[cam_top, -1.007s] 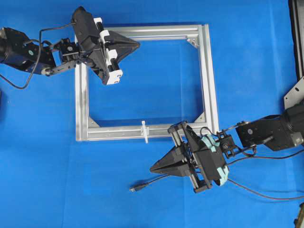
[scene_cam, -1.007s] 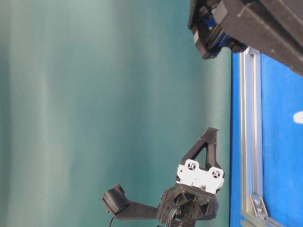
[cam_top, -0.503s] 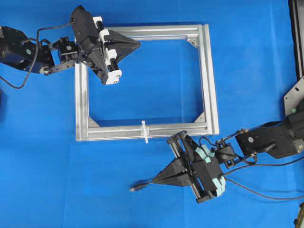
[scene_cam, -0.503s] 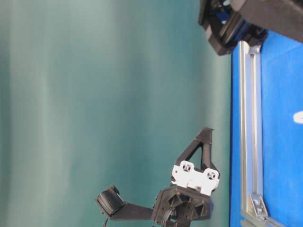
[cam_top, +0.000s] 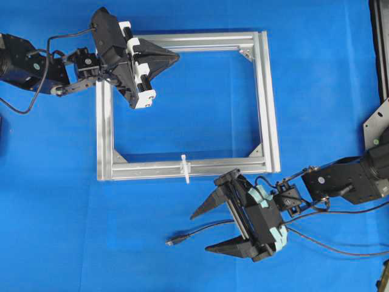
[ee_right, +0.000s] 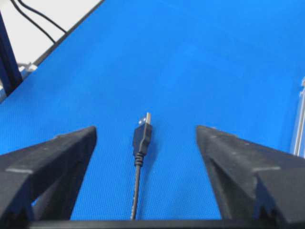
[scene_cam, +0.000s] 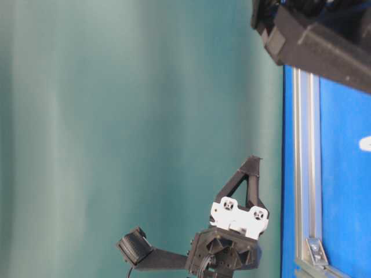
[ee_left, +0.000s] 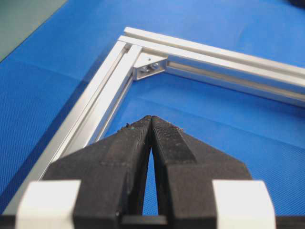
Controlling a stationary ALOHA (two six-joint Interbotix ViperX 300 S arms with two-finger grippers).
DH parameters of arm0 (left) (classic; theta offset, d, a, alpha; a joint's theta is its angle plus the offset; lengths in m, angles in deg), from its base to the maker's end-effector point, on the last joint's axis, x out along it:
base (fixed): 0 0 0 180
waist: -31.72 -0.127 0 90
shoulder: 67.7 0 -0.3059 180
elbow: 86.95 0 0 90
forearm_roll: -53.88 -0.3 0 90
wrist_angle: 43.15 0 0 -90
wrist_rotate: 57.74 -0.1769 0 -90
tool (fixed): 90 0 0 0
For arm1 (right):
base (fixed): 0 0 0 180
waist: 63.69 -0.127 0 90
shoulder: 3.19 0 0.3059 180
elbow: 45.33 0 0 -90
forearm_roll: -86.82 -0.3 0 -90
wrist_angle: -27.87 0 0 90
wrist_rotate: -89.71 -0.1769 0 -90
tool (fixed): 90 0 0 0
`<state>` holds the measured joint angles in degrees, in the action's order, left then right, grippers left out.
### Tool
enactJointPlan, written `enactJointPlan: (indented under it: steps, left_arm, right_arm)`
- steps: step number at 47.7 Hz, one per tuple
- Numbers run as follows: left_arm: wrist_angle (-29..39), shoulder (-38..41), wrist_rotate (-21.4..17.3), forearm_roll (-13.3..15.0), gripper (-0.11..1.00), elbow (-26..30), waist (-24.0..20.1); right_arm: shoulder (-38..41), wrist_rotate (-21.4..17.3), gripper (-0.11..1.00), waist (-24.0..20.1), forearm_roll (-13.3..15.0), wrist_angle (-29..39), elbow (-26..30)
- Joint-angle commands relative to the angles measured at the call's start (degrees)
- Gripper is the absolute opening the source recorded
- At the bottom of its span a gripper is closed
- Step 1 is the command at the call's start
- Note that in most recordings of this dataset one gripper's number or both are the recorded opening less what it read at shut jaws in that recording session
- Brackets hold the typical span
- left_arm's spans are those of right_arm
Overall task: Insert the wire through the string loop located in the center.
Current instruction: 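Lower the open right gripper over the black USB cable's plug end, then close the right gripper on the cable just behind the USB plug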
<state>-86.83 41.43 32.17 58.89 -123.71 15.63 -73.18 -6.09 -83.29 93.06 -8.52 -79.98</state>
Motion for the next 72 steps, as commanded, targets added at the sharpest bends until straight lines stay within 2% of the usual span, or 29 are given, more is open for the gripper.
enactJointPlan:
  steps: [1,6,16,32,55,72]
  left_arm:
    - [-0.26,-1.58,0.00,-0.18,0.00,0.53,-0.09]
    - [-0.26,-1.58,0.00,-0.09,0.00,0.53,-0.09]
    - [-0.26,-1.67,0.00,-0.18,0.00,0.53,-0.09]
    - [0.09,-1.67,0.00,-0.18,0.00,0.53,-0.09]
    - [0.18,-1.67,0.00,-0.18,0.00,0.44,-0.09]
    - [0.26,-1.58,0.00,-0.18,0.00,0.44,-0.09]
  right_arm:
    - [-1.85,-0.09,0.87,-0.35,-0.09,-0.09,0.97]
    - [-1.67,-0.09,0.79,-0.35,-0.26,-0.09,1.05]
    - [1.41,-0.09,0.79,-0.35,-1.85,1.14,2.37]
    - [8.88,-0.09,0.79,-0.35,-6.15,3.34,4.83]
    - [10.81,-0.09,0.77,-0.53,-6.59,3.25,5.10]
    - [10.72,-0.09,0.63,-0.53,-6.59,3.25,5.19]
